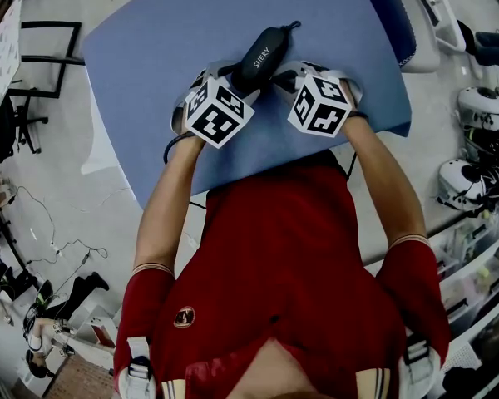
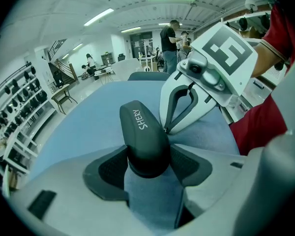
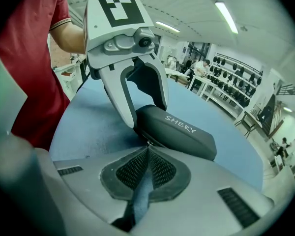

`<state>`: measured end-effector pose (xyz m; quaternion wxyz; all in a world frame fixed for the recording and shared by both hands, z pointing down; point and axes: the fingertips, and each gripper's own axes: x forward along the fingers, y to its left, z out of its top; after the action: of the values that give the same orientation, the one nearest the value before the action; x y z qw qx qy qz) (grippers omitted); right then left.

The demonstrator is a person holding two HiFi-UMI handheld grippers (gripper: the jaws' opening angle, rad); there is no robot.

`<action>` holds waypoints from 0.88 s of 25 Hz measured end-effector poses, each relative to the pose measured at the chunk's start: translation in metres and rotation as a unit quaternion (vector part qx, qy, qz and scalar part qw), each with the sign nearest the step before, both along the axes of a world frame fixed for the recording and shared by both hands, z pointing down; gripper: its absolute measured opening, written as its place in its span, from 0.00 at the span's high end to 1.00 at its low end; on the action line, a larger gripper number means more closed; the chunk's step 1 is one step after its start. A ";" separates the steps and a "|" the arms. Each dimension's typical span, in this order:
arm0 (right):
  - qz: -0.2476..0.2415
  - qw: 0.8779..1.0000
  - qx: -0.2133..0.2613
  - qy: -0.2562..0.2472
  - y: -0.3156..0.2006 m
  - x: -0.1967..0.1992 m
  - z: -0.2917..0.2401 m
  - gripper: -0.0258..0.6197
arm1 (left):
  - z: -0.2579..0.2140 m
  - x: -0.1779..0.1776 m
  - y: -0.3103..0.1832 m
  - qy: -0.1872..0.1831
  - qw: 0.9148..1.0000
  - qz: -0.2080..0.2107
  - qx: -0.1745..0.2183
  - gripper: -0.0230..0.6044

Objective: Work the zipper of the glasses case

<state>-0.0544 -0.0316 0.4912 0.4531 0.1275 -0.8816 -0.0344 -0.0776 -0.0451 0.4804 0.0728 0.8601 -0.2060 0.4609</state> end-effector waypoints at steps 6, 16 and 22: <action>0.003 1.000 -0.003 -0.009 0.010 -0.004 -0.002 0.96 | -0.001 0.005 0.002 0.008 1.000 -0.018 -0.010 0.55; 0.003 1.000 -0.002 -0.015 0.013 0.000 -0.004 0.96 | -0.004 0.015 -0.001 0.035 0.996 -0.070 -0.034 0.55; 0.000 1.000 0.000 -0.012 0.014 0.011 -0.005 0.96 | -0.009 0.023 0.001 0.051 0.994 -0.083 -0.039 0.54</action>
<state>-0.0434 -0.0175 0.4857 0.4425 0.1273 -0.8871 -0.0327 -0.0547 -0.0437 0.4711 0.1549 0.8591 -0.2544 0.4161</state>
